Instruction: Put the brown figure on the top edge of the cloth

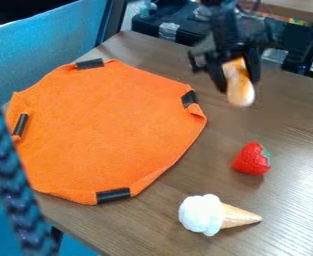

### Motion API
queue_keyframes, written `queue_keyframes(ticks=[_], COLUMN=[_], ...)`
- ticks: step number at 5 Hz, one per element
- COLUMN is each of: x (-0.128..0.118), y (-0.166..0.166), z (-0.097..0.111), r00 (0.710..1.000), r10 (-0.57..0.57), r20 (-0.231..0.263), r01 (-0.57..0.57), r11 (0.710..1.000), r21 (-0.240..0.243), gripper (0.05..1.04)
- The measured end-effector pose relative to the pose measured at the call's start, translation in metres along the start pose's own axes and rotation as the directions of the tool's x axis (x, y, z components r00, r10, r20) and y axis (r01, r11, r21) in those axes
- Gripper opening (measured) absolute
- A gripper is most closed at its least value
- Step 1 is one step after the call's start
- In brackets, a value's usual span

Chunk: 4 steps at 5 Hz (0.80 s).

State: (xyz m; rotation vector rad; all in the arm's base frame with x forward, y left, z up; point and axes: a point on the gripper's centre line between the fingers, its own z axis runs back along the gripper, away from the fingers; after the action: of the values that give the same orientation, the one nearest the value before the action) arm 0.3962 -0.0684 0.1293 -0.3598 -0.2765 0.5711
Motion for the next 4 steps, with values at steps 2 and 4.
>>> queue_keyframes(ticks=[2, 4], x=[0.016, 0.034], y=[0.064, 0.100], z=[0.016, -0.006], r00=[0.995, 0.983], r10=[0.075, 0.104], r20=[0.059, 0.152], r01=[-0.077, -0.120], r11=[0.996, 0.988], r21=[0.041, 0.102], gripper=[0.580, 0.580])
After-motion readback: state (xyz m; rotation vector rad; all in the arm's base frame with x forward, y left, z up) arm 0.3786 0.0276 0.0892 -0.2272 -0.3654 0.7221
